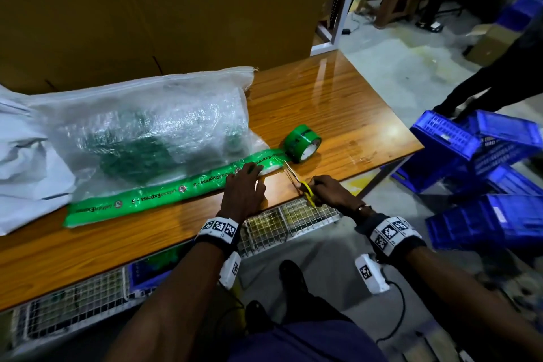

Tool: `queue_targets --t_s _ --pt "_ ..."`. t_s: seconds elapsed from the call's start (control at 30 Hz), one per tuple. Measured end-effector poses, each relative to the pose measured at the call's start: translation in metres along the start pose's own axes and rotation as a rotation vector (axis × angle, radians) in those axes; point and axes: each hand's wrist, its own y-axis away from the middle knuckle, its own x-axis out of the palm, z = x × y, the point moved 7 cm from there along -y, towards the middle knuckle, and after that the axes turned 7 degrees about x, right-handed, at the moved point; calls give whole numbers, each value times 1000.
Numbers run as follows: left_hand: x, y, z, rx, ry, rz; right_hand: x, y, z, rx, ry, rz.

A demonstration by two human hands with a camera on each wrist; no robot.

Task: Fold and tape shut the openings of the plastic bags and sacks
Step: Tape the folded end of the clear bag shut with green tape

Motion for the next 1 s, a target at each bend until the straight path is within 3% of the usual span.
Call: queue_targets --t_s 0.27,0.7,1.0 --pt "4 1 3 -4 -17 -25 9 -28 -2 23 -155 12" --pt "3 2 4 -16 -32 -29 10 -45 11 30 -13 -160" --pt "2 4 4 -8 -63 -32 9 -44 19 50 -40 -176"
